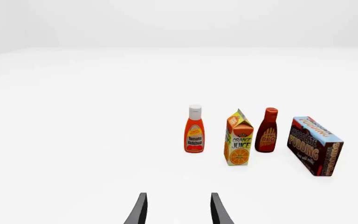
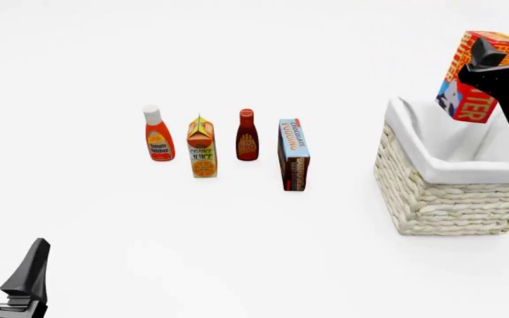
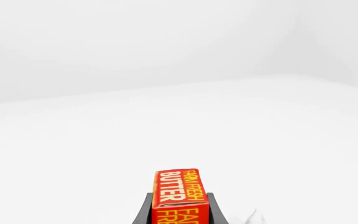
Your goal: Pick the butter and place it in the basket.
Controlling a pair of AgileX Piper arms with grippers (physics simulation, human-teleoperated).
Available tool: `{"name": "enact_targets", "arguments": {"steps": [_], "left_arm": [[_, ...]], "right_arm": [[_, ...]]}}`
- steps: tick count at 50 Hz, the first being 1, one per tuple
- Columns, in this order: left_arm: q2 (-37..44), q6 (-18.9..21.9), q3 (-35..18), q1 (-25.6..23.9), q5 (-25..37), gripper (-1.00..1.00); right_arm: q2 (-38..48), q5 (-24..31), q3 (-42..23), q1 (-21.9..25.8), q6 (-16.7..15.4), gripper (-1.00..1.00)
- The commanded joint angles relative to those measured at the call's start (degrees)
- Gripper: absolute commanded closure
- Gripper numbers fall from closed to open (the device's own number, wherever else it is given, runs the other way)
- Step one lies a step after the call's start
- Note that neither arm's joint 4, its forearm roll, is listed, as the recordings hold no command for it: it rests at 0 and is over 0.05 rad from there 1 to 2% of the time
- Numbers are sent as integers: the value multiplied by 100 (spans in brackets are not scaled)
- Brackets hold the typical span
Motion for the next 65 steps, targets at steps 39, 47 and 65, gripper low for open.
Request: {"name": "enact_targets", "arguments": {"steps": [39,47,65], "left_arm": [[0,0,0,0,0,-100],[0,0,0,0,0,-100],[0,0,0,0,0,-100]], "right_arm": [[514,-544,79,-309,144,100],[603,-585,42,-351,152,100],[822,-715,17,-408,148,100]]}}
